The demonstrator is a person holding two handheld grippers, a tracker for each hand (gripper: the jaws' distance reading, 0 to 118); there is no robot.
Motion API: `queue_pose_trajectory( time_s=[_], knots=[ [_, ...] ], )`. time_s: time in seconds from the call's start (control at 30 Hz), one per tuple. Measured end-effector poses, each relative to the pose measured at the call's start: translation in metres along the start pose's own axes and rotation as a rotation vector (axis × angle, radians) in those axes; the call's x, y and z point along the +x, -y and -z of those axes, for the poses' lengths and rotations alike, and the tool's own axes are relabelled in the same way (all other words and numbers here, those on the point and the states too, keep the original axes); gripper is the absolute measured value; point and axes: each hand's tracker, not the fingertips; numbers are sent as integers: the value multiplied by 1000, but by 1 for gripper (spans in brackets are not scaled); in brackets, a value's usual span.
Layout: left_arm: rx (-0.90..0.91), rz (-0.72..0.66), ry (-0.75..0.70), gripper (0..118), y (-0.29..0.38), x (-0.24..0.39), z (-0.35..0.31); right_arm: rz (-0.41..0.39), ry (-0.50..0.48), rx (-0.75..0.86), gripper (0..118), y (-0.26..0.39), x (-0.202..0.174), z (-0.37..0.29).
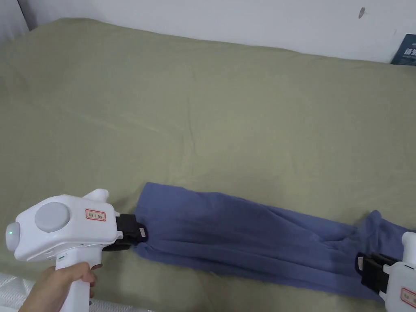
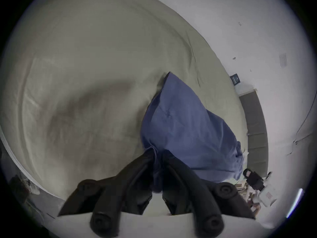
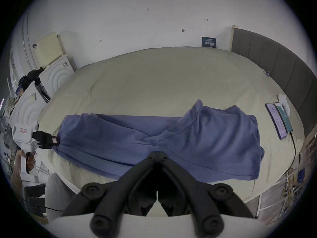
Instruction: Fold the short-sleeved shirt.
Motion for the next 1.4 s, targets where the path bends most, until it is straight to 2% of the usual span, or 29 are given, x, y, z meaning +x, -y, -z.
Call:
queue_pose_trajectory(
  time_s=[0.2, 0.43, 0.6, 0.77, 0.83, 0.87, 0.93, 0.97, 1.0, 1.03, 1.2, 1.23, 1.3, 1.33, 1.37, 1.4],
  knots=[
    [65, 161, -68, 10, -7, 52, -34, 25, -3, 16, 0, -2, 12, -5],
    [188, 603, -61, 10, 6, 201, -55, 83, 5, 62, 0, 2, 37, -20],
    [157, 893, 0, 10, 52, 290, -7, 131, 23, 86, 0, 10, 61, -30],
    [47, 998, 50, 10, 103, 320, 59, 204, 51, 95, 0, 20, 85, -34],
    [20, 1023, 28, 13, 116, 323, 82, 232, 64, 85, 0, 24, 90, -34],
    [-1, 1049, 25, 28, 126, 330, 85, 247, 70, 77, 0, 26, 94, -33],
    [1, 1071, 47, 79, 136, 323, 107, 265, 77, 70, 0, 30, 99, -31],
    [-64, 1050, 17, 92, 137, 319, 117, 273, 79, 61, 0, 32, 101, -30],
    [-109, 993, -2, 92, 131, 311, 129, 275, 82, 54, 0, 33, 101, -30],
    [-124, 935, 37, 92, 127, 306, 125, 272, 85, 51, 0, 34, 102, -30],
    [-62, 666, 347, 91, 85, 291, 65, 262, 90, 43, 0, 34, 98, -30],
    [-48, 621, 369, 91, 74, 286, 53, 264, 88, 44, 0, 33, 97, -29],
    [11, 543, 300, 89, 56, 271, 36, 267, 89, 46, 0, 33, 95, -29],
    [49, 527, 286, 84, 48, 262, 31, 267, 90, 50, 0, 31, 94, -29],
    [72, 526, 264, 62, 42, 254, 30, 266, 87, 53, 0, 31, 93, -29],
    [72, 516, 224, 30, 37, 247, 34, 265, 84, 55, 0, 30, 91, -30]
  ],
)
